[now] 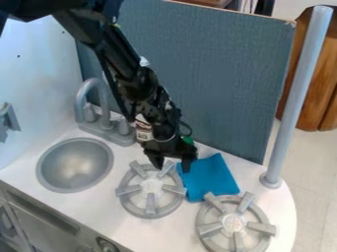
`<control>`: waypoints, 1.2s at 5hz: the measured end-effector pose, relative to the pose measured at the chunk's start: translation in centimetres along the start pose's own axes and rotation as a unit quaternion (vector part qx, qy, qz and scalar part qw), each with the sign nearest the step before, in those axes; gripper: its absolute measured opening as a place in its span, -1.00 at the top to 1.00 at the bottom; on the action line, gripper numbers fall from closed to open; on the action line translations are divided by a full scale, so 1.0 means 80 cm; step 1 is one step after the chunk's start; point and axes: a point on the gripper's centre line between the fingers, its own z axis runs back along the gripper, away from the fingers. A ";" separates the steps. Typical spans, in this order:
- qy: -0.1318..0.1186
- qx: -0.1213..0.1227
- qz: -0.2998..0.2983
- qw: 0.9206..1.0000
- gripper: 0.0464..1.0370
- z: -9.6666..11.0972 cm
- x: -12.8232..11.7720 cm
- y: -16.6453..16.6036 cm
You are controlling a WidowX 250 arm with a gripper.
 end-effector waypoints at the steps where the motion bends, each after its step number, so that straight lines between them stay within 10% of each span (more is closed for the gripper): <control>1: -0.016 0.027 0.056 0.998 -0.93 0.006 0.021 0.007; 6: -0.009 0.039 0.262 0.964 -0.93 -0.047 0.092 -0.023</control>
